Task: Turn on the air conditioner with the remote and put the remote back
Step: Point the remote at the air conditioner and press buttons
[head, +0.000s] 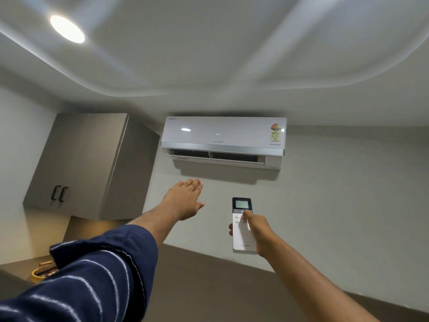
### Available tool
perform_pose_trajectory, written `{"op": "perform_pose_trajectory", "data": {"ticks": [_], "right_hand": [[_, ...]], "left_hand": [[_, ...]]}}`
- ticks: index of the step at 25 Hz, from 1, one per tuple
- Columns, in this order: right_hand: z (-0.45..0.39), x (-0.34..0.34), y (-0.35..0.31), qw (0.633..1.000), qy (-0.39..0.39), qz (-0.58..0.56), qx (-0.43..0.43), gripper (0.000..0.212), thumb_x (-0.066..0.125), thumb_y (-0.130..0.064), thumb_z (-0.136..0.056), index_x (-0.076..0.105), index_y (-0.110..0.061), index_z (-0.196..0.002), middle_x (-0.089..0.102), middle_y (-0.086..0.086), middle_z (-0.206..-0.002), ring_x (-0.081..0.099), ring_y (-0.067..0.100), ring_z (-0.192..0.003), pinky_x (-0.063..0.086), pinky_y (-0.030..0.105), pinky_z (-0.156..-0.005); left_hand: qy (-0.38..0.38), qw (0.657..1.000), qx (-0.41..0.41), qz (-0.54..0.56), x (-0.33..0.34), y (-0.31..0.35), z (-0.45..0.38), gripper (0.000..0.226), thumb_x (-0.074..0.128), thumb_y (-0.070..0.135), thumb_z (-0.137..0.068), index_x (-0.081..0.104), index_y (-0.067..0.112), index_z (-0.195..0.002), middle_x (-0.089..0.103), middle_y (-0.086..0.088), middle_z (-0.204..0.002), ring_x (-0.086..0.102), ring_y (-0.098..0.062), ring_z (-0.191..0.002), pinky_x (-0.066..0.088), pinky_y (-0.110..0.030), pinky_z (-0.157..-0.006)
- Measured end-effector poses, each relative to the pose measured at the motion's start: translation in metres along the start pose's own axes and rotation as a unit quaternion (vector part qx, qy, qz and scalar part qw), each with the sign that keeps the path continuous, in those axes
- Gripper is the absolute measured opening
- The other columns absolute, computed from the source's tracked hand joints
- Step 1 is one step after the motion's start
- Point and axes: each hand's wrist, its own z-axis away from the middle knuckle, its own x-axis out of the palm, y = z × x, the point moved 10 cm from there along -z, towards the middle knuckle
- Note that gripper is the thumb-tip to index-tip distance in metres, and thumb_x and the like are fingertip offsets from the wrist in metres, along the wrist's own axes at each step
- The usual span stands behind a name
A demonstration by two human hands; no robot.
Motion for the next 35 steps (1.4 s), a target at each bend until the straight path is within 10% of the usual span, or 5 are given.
{"op": "perform_pose_trajectory", "data": {"ticks": [35], "right_hand": [[0.009, 0.008, 0.000, 1.000, -0.001, 0.002, 0.015, 0.020, 0.043, -0.011, -0.084, 0.059, -0.008, -0.095, 0.073, 0.014, -0.075, 0.068, 0.027, -0.063, 0.051, 0.028, -0.059]], "left_hand": [[0.029, 0.999, 0.014, 0.012, -0.015, 0.004, 0.005, 0.068, 0.022, 0.046, -0.101, -0.001, 0.010, -0.154, 0.001, -0.007, -0.164, 0.002, -0.021, -0.152, 0.008, -0.037, -0.123]]}}
